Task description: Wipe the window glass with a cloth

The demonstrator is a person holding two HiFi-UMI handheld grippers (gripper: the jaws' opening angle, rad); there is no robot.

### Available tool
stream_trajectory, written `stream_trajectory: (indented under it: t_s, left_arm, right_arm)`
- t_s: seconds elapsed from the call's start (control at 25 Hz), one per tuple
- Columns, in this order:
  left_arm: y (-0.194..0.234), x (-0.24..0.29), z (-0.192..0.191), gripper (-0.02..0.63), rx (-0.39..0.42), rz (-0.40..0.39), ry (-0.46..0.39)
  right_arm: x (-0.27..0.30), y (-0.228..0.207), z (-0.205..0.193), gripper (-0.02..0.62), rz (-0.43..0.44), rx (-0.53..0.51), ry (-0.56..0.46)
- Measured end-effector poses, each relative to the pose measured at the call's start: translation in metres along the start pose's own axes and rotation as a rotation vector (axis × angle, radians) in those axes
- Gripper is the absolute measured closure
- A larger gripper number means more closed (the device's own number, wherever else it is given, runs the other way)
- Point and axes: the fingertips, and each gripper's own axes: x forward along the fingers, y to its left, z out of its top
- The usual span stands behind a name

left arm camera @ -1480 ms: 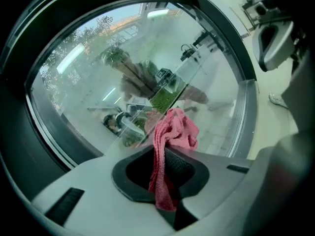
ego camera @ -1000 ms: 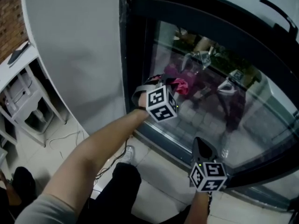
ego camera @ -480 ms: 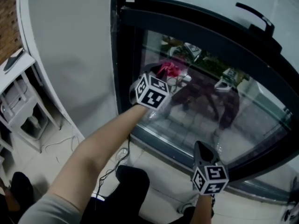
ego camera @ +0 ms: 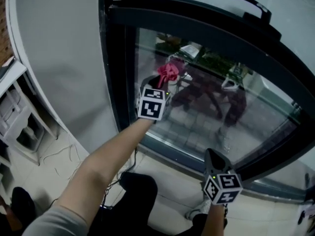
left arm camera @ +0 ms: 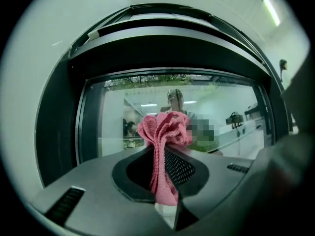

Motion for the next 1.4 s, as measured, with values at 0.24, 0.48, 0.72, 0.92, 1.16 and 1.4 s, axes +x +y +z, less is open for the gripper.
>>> stream_trajectory:
  t_s: [0.24, 0.48, 0.72, 0.92, 1.16, 1.4]
  left_arm:
    - [-0.035, 0.002, -0.009, 0.563, -0.044, -0.059, 0.005]
    - [-0.075, 0.006, -0.010, 0.563, -0.079, -0.111, 0.005]
    - [-0.098, 0.007, -0.010, 0.563, -0.086, -0.125, -0.001]
    - [-0.123, 0.006, -0.008, 0.563, -0.094, -0.154, -0.003]
    - [-0.172, 0.003, 0.000, 0.563, -0.099, -0.222, -0.016]
    - [-0.207, 0.002, 0.004, 0.563, -0.094, -0.257, -0.020]
  right_arm:
    - [-0.013, -0.012, -0.005, 0.595, -0.025, 0.013, -0.002]
    - [-0.028, -0.026, -0.012, 0.595, -0.054, 0.025, 0.001]
    - [-0.040, -0.040, -0.021, 0.595, -0.077, 0.048, -0.003]
    - [-0.046, -0.046, -0.028, 0.595, -0.086, 0.067, -0.004]
    - [-0.054, -0.055, -0.034, 0.595, -0.103, 0.086, -0.012]
    - [-0.066, -0.067, -0.039, 0.595, -0.125, 0.105, -0.020]
